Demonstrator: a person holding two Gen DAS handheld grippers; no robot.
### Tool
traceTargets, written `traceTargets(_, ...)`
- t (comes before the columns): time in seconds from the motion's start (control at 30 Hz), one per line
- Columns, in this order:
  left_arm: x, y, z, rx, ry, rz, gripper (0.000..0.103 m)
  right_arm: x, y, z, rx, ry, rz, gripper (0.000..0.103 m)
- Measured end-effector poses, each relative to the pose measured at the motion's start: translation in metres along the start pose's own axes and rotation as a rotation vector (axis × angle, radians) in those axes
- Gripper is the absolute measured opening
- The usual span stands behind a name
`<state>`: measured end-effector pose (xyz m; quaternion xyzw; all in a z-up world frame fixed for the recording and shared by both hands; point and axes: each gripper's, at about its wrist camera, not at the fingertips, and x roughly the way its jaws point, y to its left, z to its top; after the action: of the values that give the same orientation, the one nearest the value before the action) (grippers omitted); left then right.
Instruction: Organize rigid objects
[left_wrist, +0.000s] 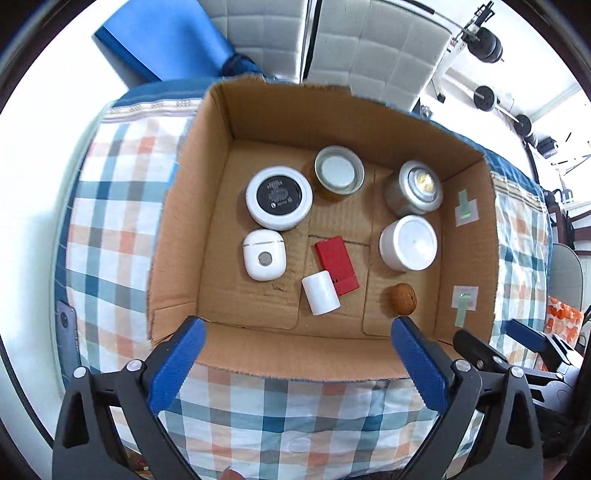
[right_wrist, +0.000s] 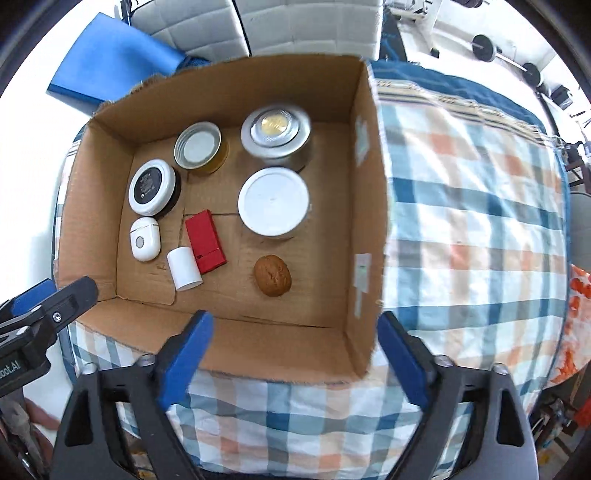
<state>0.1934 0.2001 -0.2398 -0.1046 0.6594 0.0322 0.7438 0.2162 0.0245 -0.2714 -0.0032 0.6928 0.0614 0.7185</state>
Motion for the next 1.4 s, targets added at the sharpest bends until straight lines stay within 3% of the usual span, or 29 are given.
traceTargets(0.3,-0.041,-0.014,-0.014,0.033,-0.083,0.018,0.103,-0.041,-0.012,-0.02,0.017,-0.075,-0.014,0.103)
traceTargets(0.67,-0.137,-0.033,-0.051,0.077,-0.289,0.055,0.103,-0.139,-0.019,-0.068,0.01,-0.222,0.026,0.103)
traceTargets(0.93,-0.188,-0.039,-0.081,0.077,-0.351,0.034,0.103,-0.209,-0.029,-0.11,0.024,-0.335,0.032,0.103)
traceTargets(1.4,-0.23,-0.044,-0.111,0.092,-0.423,0.038,0.103,-0.263,-0.046,-0.14,0.056,-0.406,0.007,0.103)
